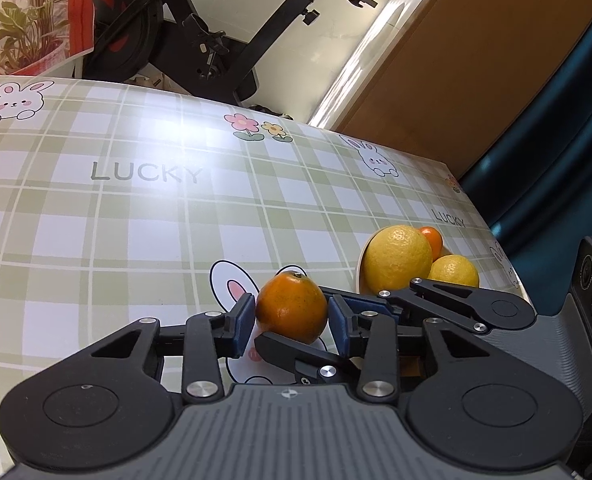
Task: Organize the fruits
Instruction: 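Close the left tool's fingers around the orange, then carry the orange with the left tool onto the plate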
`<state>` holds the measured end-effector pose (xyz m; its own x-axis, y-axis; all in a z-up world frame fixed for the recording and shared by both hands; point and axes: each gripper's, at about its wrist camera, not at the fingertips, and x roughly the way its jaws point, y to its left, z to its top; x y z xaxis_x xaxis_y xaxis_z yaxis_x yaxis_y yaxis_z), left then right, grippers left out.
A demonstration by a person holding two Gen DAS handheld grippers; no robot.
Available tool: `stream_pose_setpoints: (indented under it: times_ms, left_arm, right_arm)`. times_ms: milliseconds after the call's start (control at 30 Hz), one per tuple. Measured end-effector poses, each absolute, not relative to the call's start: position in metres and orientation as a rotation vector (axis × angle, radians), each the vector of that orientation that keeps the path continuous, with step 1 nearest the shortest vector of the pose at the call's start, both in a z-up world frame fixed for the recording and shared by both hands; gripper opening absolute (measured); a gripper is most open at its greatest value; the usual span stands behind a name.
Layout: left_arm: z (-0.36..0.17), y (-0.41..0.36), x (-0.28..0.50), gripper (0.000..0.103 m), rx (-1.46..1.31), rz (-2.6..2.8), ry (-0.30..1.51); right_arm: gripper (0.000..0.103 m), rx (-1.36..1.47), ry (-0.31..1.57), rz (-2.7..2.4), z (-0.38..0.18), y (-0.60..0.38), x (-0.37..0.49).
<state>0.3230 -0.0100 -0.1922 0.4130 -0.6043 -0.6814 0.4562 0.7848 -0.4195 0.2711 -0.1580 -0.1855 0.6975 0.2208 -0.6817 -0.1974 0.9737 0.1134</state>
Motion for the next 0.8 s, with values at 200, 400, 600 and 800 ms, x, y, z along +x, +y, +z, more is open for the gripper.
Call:
stream_pose_setpoints:
  times_ms: [200,400,600,800]
  left_arm:
    - [-0.191,-0.009,0.316,0.042,-0.165,-0.672,0.927]
    - [-0.186,-0.003,0.301,0.042,-0.152,-0.667,0.934]
    - [-0.182,-0.004,0.283,0.042,-0.131,-0.655,0.94]
    - [-0.179,-0.013,0.267,0.042,-0.107,-0.655,0.937]
  right_arm:
    - [0.046,0.005,0.761,0.233,-0.187,-0.153,0.269]
    - [0.046,0.009,0.752,0.248,-0.184,-0.146,0.255]
    - [0.046,0.055,0.75,0.258,-0.183,-0.142,0.237]
    - [0.046,0.107,0.749,0.256,-0.183,-0.148,0.216]
